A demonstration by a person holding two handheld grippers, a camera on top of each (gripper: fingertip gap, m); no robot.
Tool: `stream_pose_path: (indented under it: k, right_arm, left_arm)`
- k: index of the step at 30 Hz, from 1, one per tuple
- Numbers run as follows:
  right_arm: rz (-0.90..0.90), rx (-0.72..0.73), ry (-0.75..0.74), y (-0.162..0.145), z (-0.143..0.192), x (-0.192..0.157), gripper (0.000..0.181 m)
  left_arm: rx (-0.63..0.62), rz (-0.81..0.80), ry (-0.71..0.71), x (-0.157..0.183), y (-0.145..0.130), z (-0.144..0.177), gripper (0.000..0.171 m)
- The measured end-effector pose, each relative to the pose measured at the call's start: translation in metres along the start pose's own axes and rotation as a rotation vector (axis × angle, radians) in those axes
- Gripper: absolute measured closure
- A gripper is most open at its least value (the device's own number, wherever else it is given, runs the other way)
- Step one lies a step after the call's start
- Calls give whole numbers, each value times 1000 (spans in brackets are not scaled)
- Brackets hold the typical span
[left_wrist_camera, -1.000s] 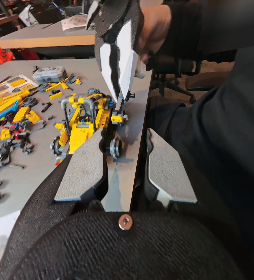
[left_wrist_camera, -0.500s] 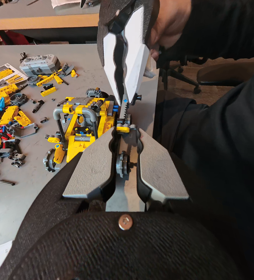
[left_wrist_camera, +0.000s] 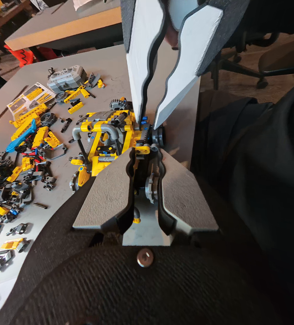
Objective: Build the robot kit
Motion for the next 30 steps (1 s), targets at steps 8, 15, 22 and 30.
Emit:
stream_pose_path:
  k: [8, 15, 22, 30]
  right_arm:
    - [-166, 192, -109, -17, 10, -3, 155]
    - [-208, 213, -148, -19, -6, -1, 162]
    - [-178, 234, -245, -15, -2, 3, 163]
    - [171, -7, -401, -1, -17, -5, 164]
  left_arm:
    - [99, 142, 47, -6, -5, 2, 149]
    - [122, 204, 26, -9, -7, -1, 150]
    - [80, 218, 25, -9, -9, -5, 150]
    - [56, 234, -2, -6, -8, -9, 150]
Point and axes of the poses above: each gripper's, where its closed fingertips meet, z back along the fingers, y out of its top, x = y × z across the jaws, the point moved 5 cm from there along z, back along the fingers, and after that the axes turned 9 degrees about y, right-handed, at the moved point
